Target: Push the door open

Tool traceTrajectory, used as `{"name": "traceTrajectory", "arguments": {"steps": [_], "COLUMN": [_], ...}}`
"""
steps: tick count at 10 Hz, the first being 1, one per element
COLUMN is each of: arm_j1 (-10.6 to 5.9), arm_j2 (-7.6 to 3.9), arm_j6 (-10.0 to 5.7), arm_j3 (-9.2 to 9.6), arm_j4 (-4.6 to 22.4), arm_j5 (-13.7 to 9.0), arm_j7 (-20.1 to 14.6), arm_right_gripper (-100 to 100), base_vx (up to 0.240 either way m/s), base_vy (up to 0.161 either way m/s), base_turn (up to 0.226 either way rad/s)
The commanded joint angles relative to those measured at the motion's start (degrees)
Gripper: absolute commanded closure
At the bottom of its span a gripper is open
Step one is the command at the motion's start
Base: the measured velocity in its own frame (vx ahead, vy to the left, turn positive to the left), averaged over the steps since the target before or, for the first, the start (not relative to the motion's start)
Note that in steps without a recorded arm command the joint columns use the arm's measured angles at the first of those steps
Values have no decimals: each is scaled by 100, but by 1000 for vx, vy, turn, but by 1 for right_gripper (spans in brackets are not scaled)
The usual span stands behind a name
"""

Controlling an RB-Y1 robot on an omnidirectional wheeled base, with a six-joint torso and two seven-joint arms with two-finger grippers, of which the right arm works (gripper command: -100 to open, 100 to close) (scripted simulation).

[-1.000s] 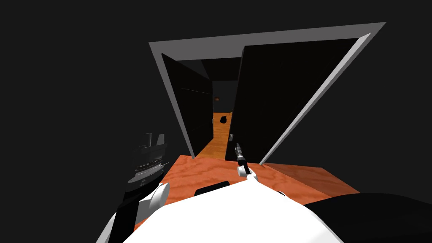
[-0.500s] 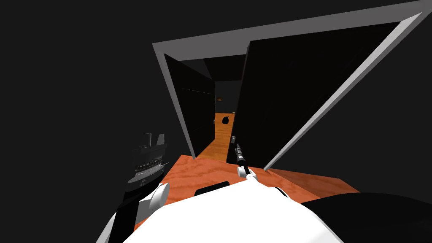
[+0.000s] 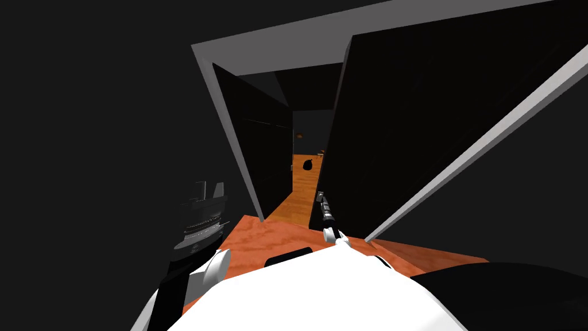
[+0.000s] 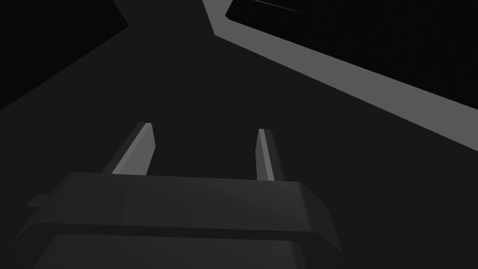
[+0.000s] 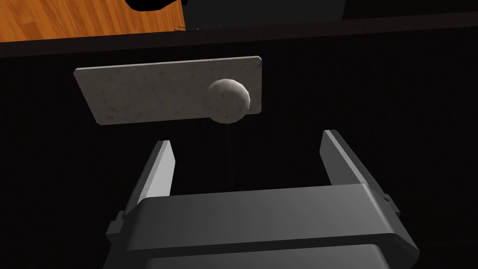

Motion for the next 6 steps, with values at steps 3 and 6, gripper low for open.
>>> {"name": "traceTrajectory", "arguments": {"steps": [3,6], "arm_j1": [53,60], "arm_j2": [15,17], "arm_j6": [-64,-57], "arm_j3": [-31,-35], "arm_j4": [8,-3], "arm_j5": [-18,-20], "arm_j7": [18,21], "arm_right_gripper": [-100,100], "base_vx": [190,80], "base_vy": [-68,-30], "base_turn": [31,9]}}
